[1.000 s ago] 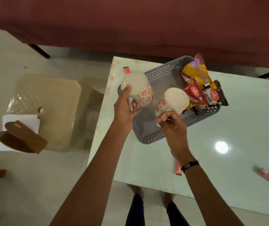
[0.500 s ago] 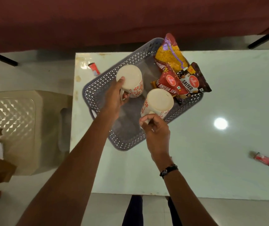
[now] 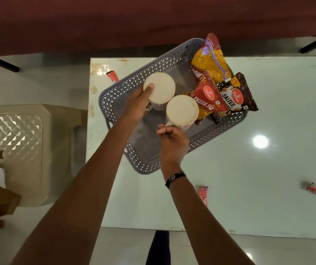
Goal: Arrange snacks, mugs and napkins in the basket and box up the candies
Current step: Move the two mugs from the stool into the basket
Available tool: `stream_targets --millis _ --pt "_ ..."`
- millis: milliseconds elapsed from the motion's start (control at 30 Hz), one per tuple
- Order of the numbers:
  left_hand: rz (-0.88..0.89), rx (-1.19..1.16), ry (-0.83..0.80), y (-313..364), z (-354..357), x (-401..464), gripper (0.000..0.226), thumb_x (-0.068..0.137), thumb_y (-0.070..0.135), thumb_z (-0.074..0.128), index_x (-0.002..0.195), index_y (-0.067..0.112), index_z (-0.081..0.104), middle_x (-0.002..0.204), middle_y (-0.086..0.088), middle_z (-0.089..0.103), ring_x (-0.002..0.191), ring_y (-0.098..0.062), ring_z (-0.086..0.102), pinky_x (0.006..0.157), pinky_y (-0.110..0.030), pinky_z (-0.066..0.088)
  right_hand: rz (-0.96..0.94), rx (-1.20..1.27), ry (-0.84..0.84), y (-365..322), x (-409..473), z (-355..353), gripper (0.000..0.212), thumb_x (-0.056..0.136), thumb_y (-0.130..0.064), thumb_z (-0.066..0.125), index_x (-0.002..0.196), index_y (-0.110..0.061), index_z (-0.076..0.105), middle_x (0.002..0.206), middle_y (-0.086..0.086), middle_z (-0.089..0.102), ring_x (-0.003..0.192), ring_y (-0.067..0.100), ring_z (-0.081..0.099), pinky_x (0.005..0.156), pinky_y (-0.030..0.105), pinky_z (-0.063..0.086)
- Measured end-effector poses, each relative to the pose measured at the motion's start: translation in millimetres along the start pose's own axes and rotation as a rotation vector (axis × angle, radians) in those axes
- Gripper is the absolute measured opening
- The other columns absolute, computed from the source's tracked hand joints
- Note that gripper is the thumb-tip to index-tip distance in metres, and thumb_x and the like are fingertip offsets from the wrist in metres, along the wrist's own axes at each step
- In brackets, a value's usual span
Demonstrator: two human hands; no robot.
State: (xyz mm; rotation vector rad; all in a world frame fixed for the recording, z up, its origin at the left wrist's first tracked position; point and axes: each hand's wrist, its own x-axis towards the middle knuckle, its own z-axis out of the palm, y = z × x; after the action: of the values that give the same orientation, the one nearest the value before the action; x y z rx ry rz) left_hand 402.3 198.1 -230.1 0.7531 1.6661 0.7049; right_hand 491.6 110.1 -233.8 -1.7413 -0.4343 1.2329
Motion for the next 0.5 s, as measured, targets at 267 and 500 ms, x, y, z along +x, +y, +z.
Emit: stream_targets --millis 267,500 --pt "-0.032 -0.044 -0.014 6 0 -6 0.043 0.094 0.041 0.046 0.133 0.022 0.047 0.12 0.0 0.054 0.114 -0.018 0.053 0.083 -0.026 0.05 0.171 0.21 0.015 7 5 18 0.041 0.074 0.026 0.054 0.054 -0.01 0.059 0.076 0.009 0.066 0.079 0.021 0.065 0.08 0.025 0.053" --pt "-0.006 0.033 -0.016 9 0 -8 0.045 0.096 0.041 0.044 0.134 0.016 0.048 0.124 -0.008 0.056 0.119 -0.024 0.052 0.095 -0.035 0.048 0.112 -0.042 -0.014 10 4 12 0.036 0.077 0.018 0.059 0.057 -0.013 0.06 0.083 0.012 0.069 0.081 0.014 0.064 0.077 0.018 0.05"
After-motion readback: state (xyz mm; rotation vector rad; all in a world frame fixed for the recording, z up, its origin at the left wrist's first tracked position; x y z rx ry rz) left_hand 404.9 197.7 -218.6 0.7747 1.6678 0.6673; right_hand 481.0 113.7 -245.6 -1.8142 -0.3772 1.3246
